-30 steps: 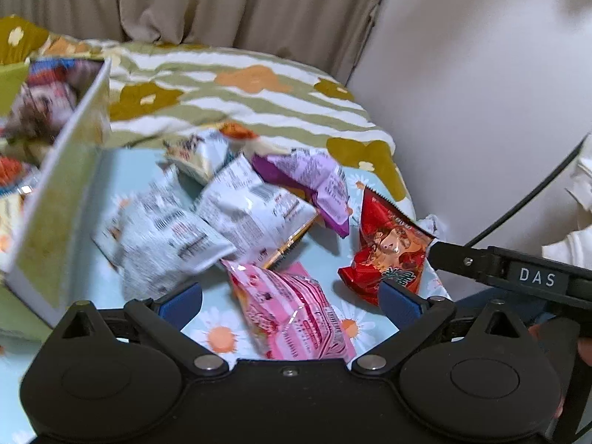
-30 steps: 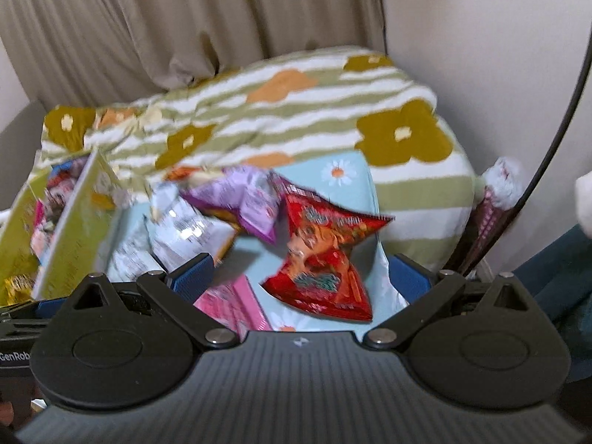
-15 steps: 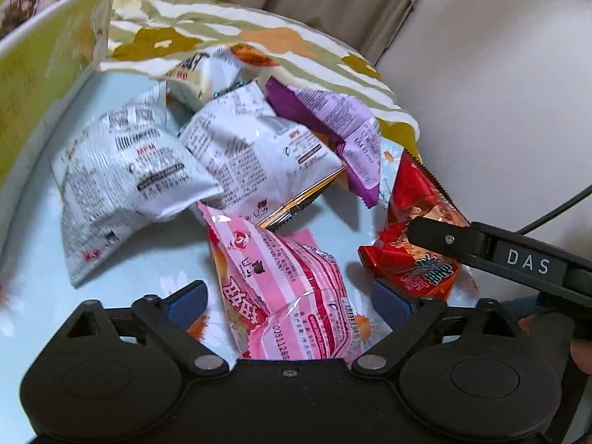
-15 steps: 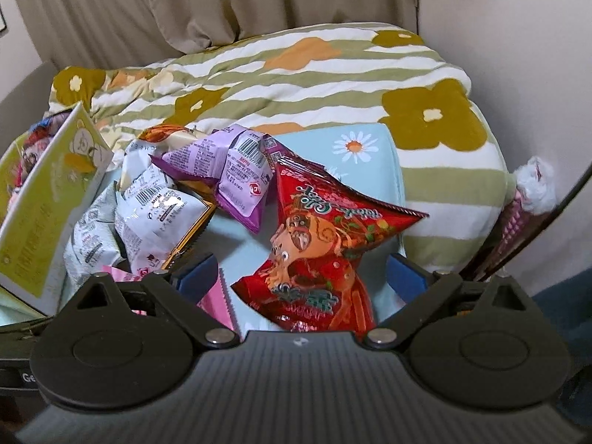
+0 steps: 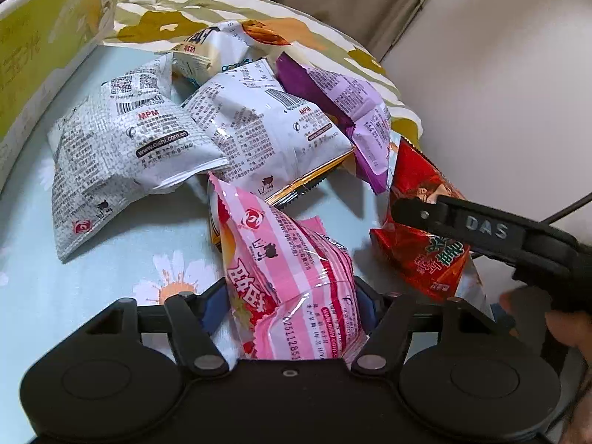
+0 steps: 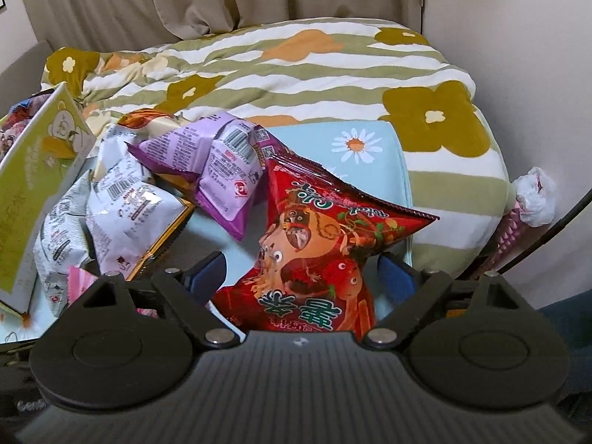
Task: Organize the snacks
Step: 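Grasp the pink striped bag with the left tool while the right grasps the red Potato Stick bag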
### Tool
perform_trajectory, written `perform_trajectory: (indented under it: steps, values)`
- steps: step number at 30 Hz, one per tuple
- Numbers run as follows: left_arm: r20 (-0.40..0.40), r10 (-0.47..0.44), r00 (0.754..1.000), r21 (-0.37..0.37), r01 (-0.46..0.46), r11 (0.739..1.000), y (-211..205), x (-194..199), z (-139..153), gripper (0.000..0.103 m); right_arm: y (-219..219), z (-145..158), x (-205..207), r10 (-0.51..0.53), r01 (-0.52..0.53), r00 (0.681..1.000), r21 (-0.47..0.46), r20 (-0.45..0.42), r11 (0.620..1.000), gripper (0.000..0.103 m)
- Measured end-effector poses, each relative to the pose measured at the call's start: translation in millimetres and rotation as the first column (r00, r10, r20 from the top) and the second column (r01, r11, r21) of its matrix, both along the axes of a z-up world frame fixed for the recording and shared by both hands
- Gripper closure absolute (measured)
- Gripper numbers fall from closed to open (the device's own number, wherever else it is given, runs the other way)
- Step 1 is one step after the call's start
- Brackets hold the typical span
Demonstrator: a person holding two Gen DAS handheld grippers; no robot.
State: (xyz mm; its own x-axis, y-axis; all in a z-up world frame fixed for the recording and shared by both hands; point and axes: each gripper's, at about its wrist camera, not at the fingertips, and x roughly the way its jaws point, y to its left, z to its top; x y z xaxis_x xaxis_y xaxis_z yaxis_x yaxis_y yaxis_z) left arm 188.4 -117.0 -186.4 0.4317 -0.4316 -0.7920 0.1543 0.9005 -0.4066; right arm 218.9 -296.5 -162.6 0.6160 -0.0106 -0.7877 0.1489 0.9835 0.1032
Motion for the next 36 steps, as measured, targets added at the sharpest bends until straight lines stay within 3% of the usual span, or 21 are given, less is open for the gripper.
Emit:
perform_trajectory:
  steps: [10,17,28,36]
  values:
    - [0.016,-0.015,1.0,0.035,0.015,0.999,0.3,-10.6,7.3,0.036,-3.6,-9.8,3.6,-0.006,0.006,1.0,0.01,-0.021,1.0,0.009]
    - [0.045,-0.035,0.998,0.047,0.033,0.998,-2.2,-16.4,19.3,0.036,-2.0,-7.3,-4.5,0.007,-0.007,1.0,0.017,-0.021,1.0,0.029]
    - [0.121,-0.027,0.992,0.013,0.026,1.0,6.3,-27.5,57.7,0.036,10.4,36.7,-33.1,0.048,-0.047,0.998,-0.022,0.045,0.999,0.031]
    - [0.221,0.052,0.974,-0.003,-0.053,0.999,51.9,-32.3,108.5,0.036,40.2,92.5,-39.2,0.117,-0.121,0.983,0.014,0.141,0.993,0.031]
